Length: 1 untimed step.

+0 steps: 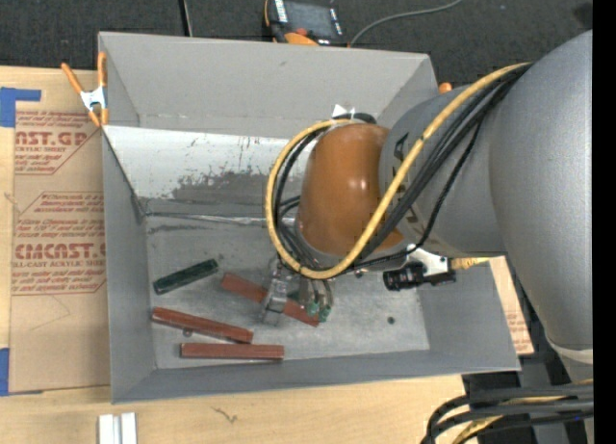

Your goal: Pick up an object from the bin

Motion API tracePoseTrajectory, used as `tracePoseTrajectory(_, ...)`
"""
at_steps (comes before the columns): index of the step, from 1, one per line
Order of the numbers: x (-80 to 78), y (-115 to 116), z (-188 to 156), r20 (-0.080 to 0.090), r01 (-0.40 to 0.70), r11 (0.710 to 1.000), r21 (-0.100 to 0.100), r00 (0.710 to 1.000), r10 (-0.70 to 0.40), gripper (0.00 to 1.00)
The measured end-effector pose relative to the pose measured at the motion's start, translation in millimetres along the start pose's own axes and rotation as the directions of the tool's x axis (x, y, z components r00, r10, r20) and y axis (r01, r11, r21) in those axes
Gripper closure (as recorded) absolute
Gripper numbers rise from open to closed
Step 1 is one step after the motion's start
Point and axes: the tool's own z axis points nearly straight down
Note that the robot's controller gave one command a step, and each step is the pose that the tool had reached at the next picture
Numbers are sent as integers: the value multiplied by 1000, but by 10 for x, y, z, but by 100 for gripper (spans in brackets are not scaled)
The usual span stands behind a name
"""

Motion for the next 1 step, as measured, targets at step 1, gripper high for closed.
tracePoseTrajectory(1,-9,10,-358,-3,1,1000,2,1000,-1,100)
